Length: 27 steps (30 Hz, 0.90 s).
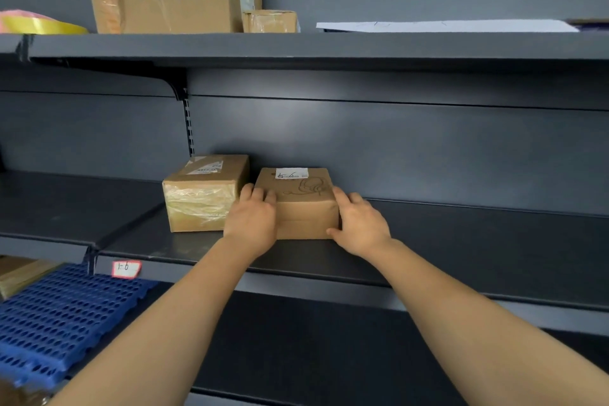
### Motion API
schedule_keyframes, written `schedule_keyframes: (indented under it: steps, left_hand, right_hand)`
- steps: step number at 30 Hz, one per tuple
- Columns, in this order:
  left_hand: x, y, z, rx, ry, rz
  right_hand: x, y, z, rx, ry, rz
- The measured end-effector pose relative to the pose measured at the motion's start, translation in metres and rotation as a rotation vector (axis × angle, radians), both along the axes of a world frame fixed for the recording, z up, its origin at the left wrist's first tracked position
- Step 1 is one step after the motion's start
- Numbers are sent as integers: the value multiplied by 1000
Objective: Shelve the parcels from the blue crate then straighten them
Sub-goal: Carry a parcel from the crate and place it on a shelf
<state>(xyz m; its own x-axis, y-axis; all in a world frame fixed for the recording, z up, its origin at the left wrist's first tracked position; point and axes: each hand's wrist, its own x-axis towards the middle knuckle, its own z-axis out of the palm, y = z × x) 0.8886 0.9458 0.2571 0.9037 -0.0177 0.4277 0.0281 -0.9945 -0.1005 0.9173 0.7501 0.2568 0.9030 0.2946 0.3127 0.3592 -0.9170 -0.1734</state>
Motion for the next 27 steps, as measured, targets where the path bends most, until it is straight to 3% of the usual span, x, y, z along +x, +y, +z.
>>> schedule_keyframes:
  steps: [5,13,27]
  left_hand:
    - [-21,-15,-2,78,-30,-135]
    - [-76,-74,-19,87,15,-453]
    - [-228,-289,-46,111,61,-973]
  right_hand:
    - [-39,-19,-6,-142,-92,-154]
    - [-152,-77,-18,-222,-76,-439]
    - [-400,-254,-49,-261,89,-959]
